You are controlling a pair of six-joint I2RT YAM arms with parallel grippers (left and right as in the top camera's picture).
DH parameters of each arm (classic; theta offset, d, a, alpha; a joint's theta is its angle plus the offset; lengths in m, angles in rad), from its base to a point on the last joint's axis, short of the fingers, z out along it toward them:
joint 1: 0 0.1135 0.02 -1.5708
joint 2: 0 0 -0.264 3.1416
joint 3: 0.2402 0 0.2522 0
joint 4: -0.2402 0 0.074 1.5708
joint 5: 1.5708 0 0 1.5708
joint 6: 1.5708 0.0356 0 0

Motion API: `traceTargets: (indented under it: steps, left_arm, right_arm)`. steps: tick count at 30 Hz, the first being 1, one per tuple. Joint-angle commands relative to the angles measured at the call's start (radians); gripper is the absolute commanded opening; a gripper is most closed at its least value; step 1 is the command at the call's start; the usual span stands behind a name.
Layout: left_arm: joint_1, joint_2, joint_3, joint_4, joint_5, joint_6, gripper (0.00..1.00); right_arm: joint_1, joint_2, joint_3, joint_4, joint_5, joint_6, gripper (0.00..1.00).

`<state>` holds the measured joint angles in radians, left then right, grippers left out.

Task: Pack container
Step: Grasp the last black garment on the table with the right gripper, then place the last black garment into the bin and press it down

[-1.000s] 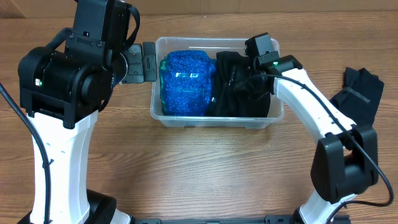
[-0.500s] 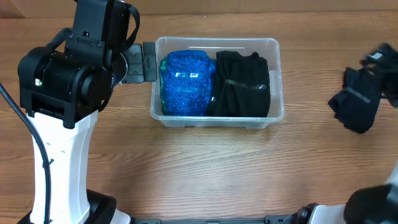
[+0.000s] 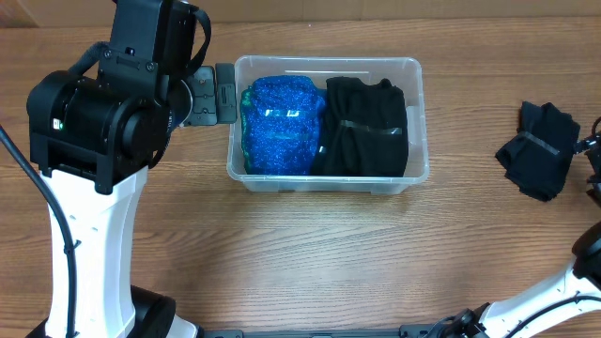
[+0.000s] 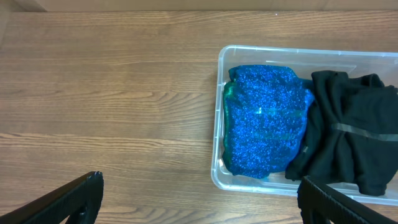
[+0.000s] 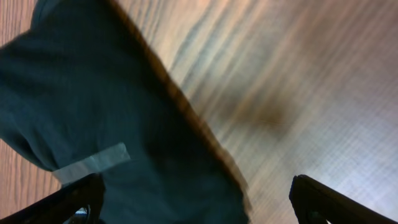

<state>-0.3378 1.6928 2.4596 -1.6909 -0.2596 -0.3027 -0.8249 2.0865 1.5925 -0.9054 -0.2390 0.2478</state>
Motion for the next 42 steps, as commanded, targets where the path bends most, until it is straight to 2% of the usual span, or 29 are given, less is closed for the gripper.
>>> traceTargets:
  steps: [1, 4, 10, 11, 13, 15, 16, 19, 25, 28, 31, 35, 39, 42]
  left_arm:
    - [0.004, 0.002, 0.002, 0.002, -0.012, 0.019, 1.0]
    - [0.004, 0.002, 0.002, 0.002, -0.012, 0.019, 1.0]
    - [0.004, 0.002, 0.002, 0.002, -0.012, 0.019, 1.0]
    - [0.004, 0.002, 0.002, 0.002, -0.013, 0.019, 1.0]
    - [0.004, 0.002, 0.002, 0.002, -0.012, 0.019, 1.0]
    - [0.004, 0.002, 0.002, 0.002, -0.012, 0.019, 1.0]
    - [0.004, 0.002, 0.002, 0.002, -0.013, 0.019, 1.0]
    - [0.004, 0.002, 0.002, 0.002, -0.012, 0.019, 1.0]
    - [0.004, 0.002, 0.002, 0.002, -0.012, 0.019, 1.0]
    - [0.004, 0.002, 0.002, 0.002, -0.012, 0.019, 1.0]
    - [0.004, 0.002, 0.002, 0.002, -0.012, 0.019, 1.0]
    - [0.004, 0.002, 0.002, 0.002, -0.012, 0.019, 1.0]
    - [0.004, 0.002, 0.002, 0.002, -0.013, 0.019, 1.0]
    - [0.004, 0.002, 0.002, 0.002, -0.012, 0.019, 1.0]
  right_arm:
    - [0.005, 0.027, -0.004, 0.04, -0.109, -0.06, 1.0]
    - [0.037, 0.062, -0.017, 0.068, -0.133, -0.062, 0.99]
    - [0.125, 0.108, -0.036, 0.097, -0.103, -0.036, 0.77]
    - [0.133, 0.108, -0.035, 0.095, -0.086, -0.031, 0.67]
    - [0.134, 0.107, -0.034, 0.074, -0.084, -0.031, 0.38]
    - [0.134, 0.098, -0.024, 0.03, -0.085, -0.007, 0.2]
    - [0.134, 0.08, -0.016, 0.001, -0.088, -0.007, 0.16]
    - [0.142, -0.029, 0.0, -0.069, -0.114, 0.019, 0.12]
    - [0.259, -0.441, 0.0, -0.161, -0.25, 0.013, 0.05]
    - [0.415, -0.637, 0.0, -0.194, -0.264, 0.01, 0.05]
    - [0.63, -0.749, 0.0, -0.177, -0.271, 0.011, 0.05]
    - [0.905, -0.742, -0.003, -0.053, -0.329, 0.015, 0.06]
    - [1.069, -0.641, -0.003, 0.087, -0.323, 0.073, 0.07]
    - [1.14, -0.525, -0.003, 0.144, -0.266, 0.13, 0.07]
